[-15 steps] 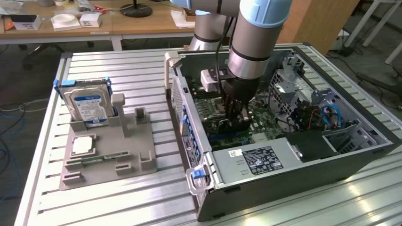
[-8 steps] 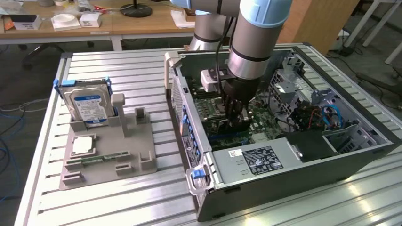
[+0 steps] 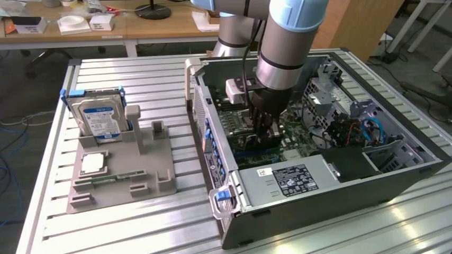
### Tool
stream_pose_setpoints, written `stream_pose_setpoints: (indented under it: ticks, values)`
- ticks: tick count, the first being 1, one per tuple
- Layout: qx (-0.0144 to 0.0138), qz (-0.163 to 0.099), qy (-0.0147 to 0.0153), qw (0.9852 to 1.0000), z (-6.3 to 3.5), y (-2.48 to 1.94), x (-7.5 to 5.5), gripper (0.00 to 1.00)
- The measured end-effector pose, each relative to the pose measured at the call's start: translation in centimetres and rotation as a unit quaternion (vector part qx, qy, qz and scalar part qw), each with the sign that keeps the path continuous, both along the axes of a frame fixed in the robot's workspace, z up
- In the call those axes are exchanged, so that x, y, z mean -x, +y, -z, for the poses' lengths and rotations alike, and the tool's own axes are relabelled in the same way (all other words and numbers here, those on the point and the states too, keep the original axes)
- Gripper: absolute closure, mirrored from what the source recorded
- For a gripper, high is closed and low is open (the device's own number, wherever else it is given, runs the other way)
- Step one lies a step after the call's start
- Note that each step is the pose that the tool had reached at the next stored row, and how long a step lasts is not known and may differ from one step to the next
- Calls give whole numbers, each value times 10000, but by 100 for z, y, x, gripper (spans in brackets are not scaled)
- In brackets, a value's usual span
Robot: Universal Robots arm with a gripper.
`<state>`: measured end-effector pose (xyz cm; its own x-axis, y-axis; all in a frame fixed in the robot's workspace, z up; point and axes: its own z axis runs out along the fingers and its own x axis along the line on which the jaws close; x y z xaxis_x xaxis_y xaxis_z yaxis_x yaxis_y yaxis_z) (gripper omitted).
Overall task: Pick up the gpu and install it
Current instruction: 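Insert the gpu into the slot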
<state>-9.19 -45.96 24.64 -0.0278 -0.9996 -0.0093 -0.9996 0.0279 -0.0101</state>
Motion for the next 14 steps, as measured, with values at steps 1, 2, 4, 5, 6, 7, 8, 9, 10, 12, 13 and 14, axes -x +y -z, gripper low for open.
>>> stream_pose_setpoints:
  ticks: [1, 2, 4, 5, 6, 7, 8, 9, 10, 12, 13, 14]
  values:
    - [-1, 0, 0, 10000, 2, 0, 0, 74]
    - [1, 0, 1, 10000, 3, 0, 0, 74]
    - [0, 0, 0, 10000, 5, 0, 0, 74]
    - [-1, 0, 0, 10000, 6, 0, 0, 74]
    - [-1, 0, 0, 10000, 6, 0, 0, 74]
    - [-1, 0, -1, 10000, 6, 0, 0, 74]
    - [-1, 0, -1, 10000, 6, 0, 0, 74]
    - [-3, 0, -1, 10000, 1, 1, 0, 74]
    - [-10, 0, -5, 10000, -7, 3, -1, 74]
    - [-6, 0, -3, 10000, -21, 2, -1, 74]
    - [-2, 0, -1, 10000, -25, 1, 0, 74]
    - [-2, 0, -1, 10000, -25, 1, 0, 74]
